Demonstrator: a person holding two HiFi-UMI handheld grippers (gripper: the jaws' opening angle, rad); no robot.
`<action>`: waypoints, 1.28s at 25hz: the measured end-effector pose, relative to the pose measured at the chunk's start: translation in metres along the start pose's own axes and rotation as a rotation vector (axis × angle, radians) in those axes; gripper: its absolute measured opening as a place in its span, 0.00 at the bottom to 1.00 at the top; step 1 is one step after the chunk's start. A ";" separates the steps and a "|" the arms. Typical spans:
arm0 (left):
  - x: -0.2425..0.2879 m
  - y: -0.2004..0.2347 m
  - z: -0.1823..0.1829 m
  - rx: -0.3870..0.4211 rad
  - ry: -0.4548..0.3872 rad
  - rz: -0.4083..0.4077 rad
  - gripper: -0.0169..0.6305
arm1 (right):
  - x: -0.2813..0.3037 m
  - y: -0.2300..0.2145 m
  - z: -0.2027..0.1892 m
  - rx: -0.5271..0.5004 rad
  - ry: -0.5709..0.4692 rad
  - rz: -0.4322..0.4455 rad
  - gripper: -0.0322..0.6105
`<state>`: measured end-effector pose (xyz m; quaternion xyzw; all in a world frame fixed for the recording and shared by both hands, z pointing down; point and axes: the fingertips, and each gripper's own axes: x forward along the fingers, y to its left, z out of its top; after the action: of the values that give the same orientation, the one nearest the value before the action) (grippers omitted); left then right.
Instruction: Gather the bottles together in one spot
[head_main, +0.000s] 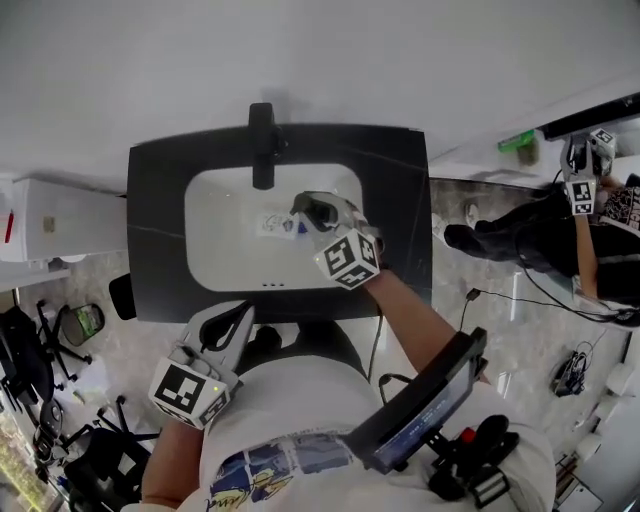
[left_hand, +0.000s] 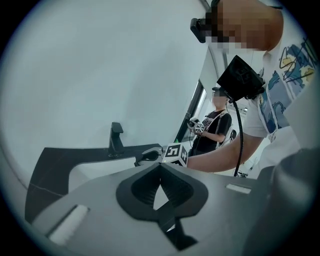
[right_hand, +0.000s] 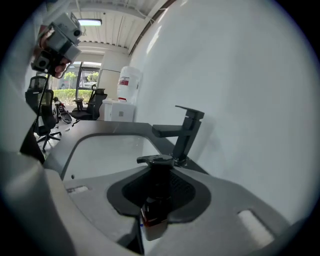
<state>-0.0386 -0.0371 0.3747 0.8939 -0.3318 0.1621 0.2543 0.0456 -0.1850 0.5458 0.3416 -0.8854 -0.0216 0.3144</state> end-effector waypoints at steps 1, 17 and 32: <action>0.004 -0.003 0.002 0.002 0.000 -0.009 0.03 | -0.006 -0.006 0.002 -0.001 -0.008 -0.004 0.17; 0.019 -0.002 0.020 0.016 0.012 0.078 0.03 | 0.024 -0.113 0.051 0.090 -0.206 0.042 0.18; 0.024 0.012 0.005 -0.034 0.036 0.151 0.03 | 0.058 -0.147 0.047 0.174 -0.360 0.104 0.18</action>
<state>-0.0285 -0.0603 0.3855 0.8589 -0.3963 0.1912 0.2622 0.0726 -0.3417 0.5021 0.3119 -0.9423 0.0105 0.1208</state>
